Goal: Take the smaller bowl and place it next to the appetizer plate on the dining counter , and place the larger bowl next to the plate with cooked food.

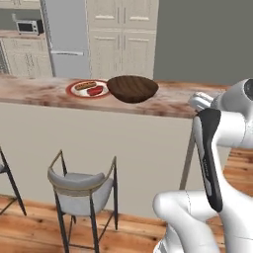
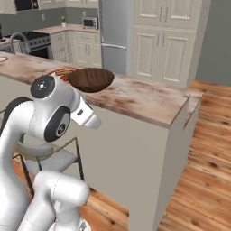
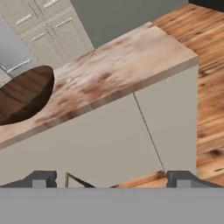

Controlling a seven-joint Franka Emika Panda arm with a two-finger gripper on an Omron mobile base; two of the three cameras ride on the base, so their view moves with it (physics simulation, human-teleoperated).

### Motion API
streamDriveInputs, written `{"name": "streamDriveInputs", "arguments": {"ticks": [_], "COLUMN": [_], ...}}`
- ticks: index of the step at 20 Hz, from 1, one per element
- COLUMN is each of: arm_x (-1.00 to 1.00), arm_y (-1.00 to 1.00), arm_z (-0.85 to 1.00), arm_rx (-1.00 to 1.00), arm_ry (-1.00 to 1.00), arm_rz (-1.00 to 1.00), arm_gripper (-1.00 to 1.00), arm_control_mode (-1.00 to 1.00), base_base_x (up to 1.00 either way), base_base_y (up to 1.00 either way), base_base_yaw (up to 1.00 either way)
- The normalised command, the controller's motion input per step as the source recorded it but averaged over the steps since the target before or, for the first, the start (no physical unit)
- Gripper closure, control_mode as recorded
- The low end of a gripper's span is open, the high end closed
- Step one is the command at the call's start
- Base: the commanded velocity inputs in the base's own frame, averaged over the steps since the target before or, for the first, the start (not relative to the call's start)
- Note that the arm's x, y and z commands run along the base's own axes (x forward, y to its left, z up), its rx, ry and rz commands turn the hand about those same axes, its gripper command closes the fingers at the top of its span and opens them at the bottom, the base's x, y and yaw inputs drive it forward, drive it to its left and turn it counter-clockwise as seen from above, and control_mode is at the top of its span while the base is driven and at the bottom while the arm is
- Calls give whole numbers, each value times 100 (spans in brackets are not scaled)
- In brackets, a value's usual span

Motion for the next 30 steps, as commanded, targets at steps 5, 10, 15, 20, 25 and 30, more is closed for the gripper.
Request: {"name": "streamDriveInputs", "arguments": {"ticks": [5, 10, 15, 20, 25, 30], "arm_x": [0, 0, 0, 0, 0, 0], "arm_y": [0, 0, 0, 0, 0, 0], "arm_z": [0, 0, 0, 0, 0, 0], "arm_rx": [0, 0, 0, 0, 0, 0], "arm_ry": [0, 0, 0, 0, 0, 0], "arm_rz": [0, 0, 0, 0, 0, 0], "arm_gripper": [-100, -100, -100, -100, -100, -100], "arm_control_mode": [100, 100, 100, 100, 100, 100], "base_base_x": [-44, -59, -31, 57, 100, 100], "base_base_y": [-100, -100, -100, -100, -100, -100], "base_base_yaw": [0, 0, -1, -7, -1, 0]}}
